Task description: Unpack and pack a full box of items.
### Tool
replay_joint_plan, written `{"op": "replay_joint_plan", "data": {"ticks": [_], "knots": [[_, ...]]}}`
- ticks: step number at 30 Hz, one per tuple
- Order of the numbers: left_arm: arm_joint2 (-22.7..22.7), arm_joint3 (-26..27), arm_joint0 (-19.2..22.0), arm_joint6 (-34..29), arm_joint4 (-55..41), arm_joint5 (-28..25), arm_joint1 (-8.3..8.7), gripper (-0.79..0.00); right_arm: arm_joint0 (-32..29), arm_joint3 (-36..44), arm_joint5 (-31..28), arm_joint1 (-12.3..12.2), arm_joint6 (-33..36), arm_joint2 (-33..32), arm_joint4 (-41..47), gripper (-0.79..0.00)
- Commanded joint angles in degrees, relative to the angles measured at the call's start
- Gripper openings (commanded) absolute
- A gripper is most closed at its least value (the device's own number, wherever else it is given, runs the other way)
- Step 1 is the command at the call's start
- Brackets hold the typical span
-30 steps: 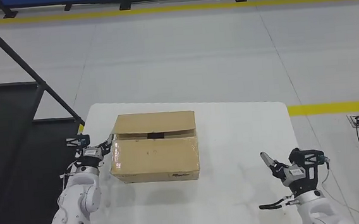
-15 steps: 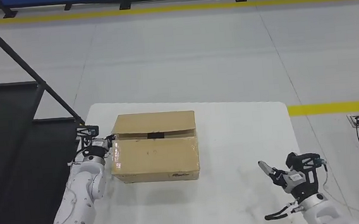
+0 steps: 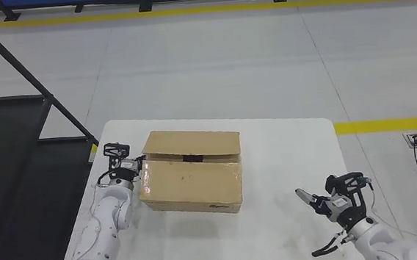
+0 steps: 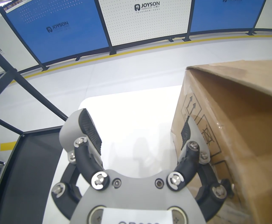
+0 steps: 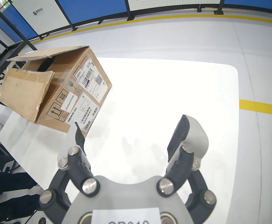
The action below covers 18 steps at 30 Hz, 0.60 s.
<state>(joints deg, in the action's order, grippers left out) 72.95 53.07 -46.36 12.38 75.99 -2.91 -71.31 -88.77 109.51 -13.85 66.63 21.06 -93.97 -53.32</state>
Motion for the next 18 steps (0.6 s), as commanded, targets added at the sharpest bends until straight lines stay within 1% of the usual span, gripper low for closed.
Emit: {"op": "replay_joint_plan", "data": {"ticks": [1,6,10,11,14,16,17,18], "knots": [[-0.19,0.24,-0.21,0.08,-0.17,0.37,-0.14,0.0,0.54,-0.76,1.0,-0.02,1.09,-0.1,0.34,0.0],[0.63,1.55,-1.91,0.24,-1.69,1.6,-0.23,0.0,0.54,-0.76,1.0,-0.02,1.09,-0.1,0.34,0.0],[2.59,4.78,-5.31,0.64,-2.94,1.99,0.15,0.0,0.56,-0.71,0.87,0.02,0.73,0.13,0.79,0.0],[3.26,5.78,-6.25,0.53,-3.39,1.88,0.29,0.0,0.86,-0.75,-0.26,0.07,0.41,0.78,2.06,0.0],[5.15,8.88,-9.01,0.18,-3.97,1.87,0.72,0.0,3.67,-2.68,-2.92,0.19,0.55,2.47,6.37,0.0],[6.44,11.05,-10.82,-0.37,-5.05,1.46,0.95,0.0,6.29,-4.83,-5.01,0.38,1.59,4.18,12.19,0.0],[7.03,12.11,-11.73,-0.63,-5.24,1.32,1.07,0.0,7.73,-6.22,-4.99,0.42,3.34,4.82,14.5,0.0],[7.54,13.19,-12.68,-0.87,-5.17,1.21,1.21,0.0,9.34,-7.06,-3.55,0.34,5.72,5.1,13.73,0.0]]}}
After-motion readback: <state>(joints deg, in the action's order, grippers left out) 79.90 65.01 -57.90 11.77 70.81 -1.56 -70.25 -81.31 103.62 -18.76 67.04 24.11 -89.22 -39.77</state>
